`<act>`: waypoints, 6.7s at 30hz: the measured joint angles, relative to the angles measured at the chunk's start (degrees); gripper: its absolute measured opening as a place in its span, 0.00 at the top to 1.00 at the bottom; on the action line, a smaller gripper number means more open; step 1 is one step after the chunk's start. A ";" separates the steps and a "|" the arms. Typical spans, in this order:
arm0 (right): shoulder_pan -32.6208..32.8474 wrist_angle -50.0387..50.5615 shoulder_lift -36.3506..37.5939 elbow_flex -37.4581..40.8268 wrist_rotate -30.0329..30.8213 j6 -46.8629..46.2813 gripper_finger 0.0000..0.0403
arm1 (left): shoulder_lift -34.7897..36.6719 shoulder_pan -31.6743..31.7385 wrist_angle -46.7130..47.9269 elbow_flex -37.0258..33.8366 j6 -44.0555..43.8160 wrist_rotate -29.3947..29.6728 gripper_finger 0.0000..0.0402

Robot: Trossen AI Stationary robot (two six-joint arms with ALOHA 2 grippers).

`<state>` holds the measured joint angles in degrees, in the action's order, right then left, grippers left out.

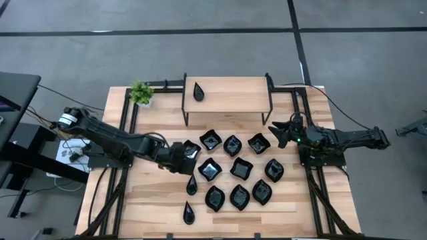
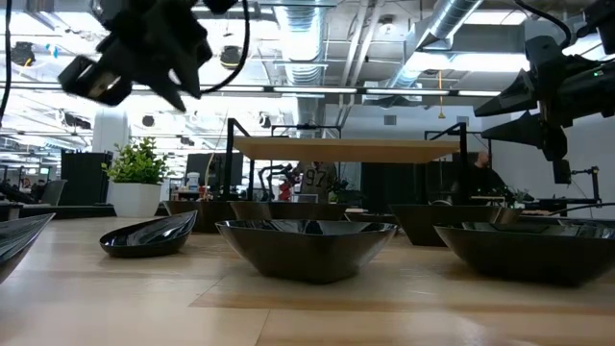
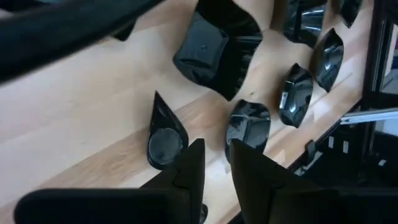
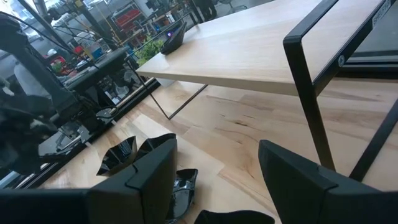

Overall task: Pick & Place Mini shaped plates
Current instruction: Stack the drop shaped plate on top of the drop shaped plates on the shelf

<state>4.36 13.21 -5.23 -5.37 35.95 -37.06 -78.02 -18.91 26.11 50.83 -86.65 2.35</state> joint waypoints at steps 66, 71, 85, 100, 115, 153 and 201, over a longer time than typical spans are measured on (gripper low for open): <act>0.00 0.02 0.00 0.00 -0.14 0.00 0.45 | -16.09 -1.67 -17.18 -7.55 -0.17 -3.16 0.68; 0.00 0.02 0.00 0.00 -0.14 0.00 0.45 | -16.09 -1.66 -17.18 -7.55 -0.18 -3.45 0.68; 0.00 0.02 -0.01 -0.02 -0.14 0.02 0.45 | -16.09 -1.60 -17.19 -7.55 -0.18 -3.28 0.87; -0.04 0.04 0.01 0.00 -0.14 0.02 0.45 | -12.40 -1.60 -15.55 -7.52 0.78 -3.86 0.99; -0.02 0.04 0.01 0.00 0.02 0.07 0.45 | 16.16 2.41 -19.61 -7.51 14.54 13.78 0.99; -0.02 0.00 0.01 0.00 0.04 -0.02 0.45 | -15.19 61.15 10.48 31.82 59.40 -15.87 0.99; 0.00 0.00 0.00 0.00 0.06 0.04 0.45 | -16.98 57.47 11.15 31.82 56.06 -9.19 0.99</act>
<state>4.36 13.21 -5.22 -5.37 36.01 -37.01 -95.00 38.56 37.26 82.65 -30.59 -6.84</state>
